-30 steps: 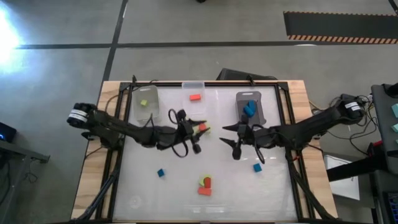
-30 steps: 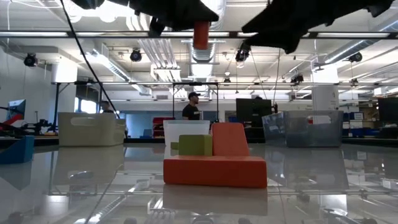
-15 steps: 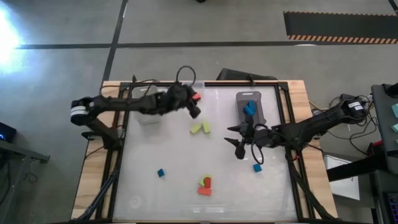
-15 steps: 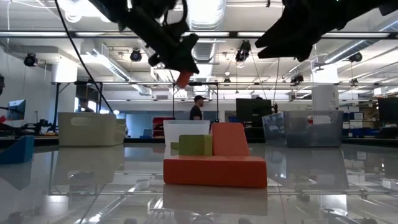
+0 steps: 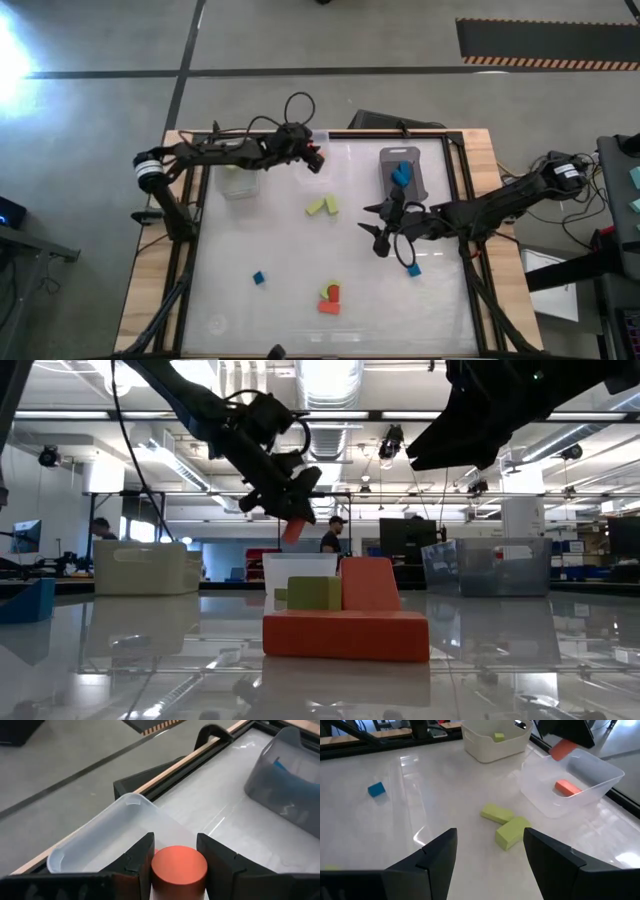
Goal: Sort & place blocks by color
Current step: Put the orange block into the transparent bin, then put the green block into the white bin
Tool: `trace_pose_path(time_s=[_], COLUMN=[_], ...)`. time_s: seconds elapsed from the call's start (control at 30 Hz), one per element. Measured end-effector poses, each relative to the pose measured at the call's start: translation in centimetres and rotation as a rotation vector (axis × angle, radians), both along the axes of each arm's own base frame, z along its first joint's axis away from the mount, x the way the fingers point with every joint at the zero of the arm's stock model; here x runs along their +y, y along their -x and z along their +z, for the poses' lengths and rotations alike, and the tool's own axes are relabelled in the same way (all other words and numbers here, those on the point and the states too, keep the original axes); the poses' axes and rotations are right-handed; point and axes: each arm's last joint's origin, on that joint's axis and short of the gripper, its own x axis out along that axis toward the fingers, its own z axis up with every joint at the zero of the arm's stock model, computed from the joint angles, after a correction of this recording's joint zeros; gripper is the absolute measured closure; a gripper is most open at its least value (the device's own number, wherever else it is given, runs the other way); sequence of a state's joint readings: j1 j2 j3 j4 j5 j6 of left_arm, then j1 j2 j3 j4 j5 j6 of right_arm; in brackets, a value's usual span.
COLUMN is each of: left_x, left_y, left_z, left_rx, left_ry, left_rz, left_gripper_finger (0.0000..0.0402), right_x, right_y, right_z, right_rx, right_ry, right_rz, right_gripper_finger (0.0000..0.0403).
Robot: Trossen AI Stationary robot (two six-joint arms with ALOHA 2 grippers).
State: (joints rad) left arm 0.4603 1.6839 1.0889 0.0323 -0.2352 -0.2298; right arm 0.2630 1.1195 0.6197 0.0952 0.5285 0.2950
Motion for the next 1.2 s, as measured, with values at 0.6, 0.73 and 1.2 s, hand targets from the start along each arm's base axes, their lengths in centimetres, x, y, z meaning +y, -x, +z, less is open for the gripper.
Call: trace_pose_path(time_s=[0.6, 0.73, 1.2], left_x=[1.0, 0.9, -1.9], left_y=[-1.4, -1.3, -1.3], left_z=[-4.3, -4.0, -0.1], left_rx=[0.077, 0.076, 0.008], left_ry=[0.000, -0.004, -0.081], left_rz=[0.053, 0.050, -0.045], left_gripper_finger=[0.0263, 0.0263, 0.0261], right_x=[-0.1, -0.1, -0.1], right_y=[0.0, 0.0, 0.0], right_z=[-0.1, -0.1, -0.1], right_rx=[0.000, 0.000, 0.004], right_ry=[0.011, 0.011, 0.012], right_rz=[-0.020, -0.021, -0.021], right_gripper_finger=[0.0184, 0.0184, 0.0184])
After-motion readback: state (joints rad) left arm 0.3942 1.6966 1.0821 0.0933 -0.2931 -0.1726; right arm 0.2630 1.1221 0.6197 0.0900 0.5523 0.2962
